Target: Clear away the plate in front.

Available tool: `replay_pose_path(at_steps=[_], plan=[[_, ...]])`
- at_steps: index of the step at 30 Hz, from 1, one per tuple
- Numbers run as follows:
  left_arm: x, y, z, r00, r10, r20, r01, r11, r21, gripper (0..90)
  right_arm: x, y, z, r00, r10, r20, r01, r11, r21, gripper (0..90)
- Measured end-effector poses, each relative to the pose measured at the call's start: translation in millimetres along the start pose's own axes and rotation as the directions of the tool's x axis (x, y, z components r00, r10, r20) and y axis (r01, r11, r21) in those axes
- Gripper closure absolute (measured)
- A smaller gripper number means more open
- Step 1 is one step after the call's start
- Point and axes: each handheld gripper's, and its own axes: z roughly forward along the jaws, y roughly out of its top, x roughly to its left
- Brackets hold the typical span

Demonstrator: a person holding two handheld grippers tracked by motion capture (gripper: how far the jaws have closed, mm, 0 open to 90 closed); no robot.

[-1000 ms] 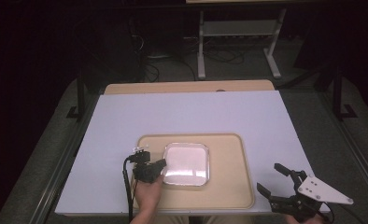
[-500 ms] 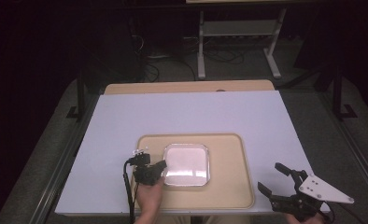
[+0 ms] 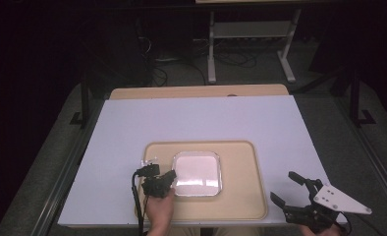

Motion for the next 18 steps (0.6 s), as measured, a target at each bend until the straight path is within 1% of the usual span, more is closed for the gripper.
replay_pose_path(at_steps=[5, 10, 14, 18], plan=[[-0.2, -3.1, -0.4, 0.9999, -0.012, 0.001, 0.012, 0.9998, -0.018, 86.9, 1.6, 0.9, 1.0, 1.0, -0.007, 0.002, 0.007, 1.0, 0.007, 13.5], [-0.2, -3.6, -0.4, 0.9999, -0.016, 0.004, 0.016, 0.9997, -0.019, 86.7, 1.8, 0.9, 1.4, 0.9999, -0.01, 0.003, 0.01, 1.0, 0.008, 13.5], [-0.8, -3.9, 0.3, 0.9999, -0.014, 0.003, 0.014, 0.9996, -0.024, 86.4, 1.7, 0.8, 1.1, 1.0, -0.008, 0.003, 0.008, 1.0, 0.008, 13.5], [0.4, -2.3, 0.5, 0.9998, -0.003, 0.02, 0.003, 0.9999, -0.013, 83.8, 2.0, 0.9, 1.2, 1.0, -0.009, 0.002, 0.009, 1.0, 0.008, 13.5]])
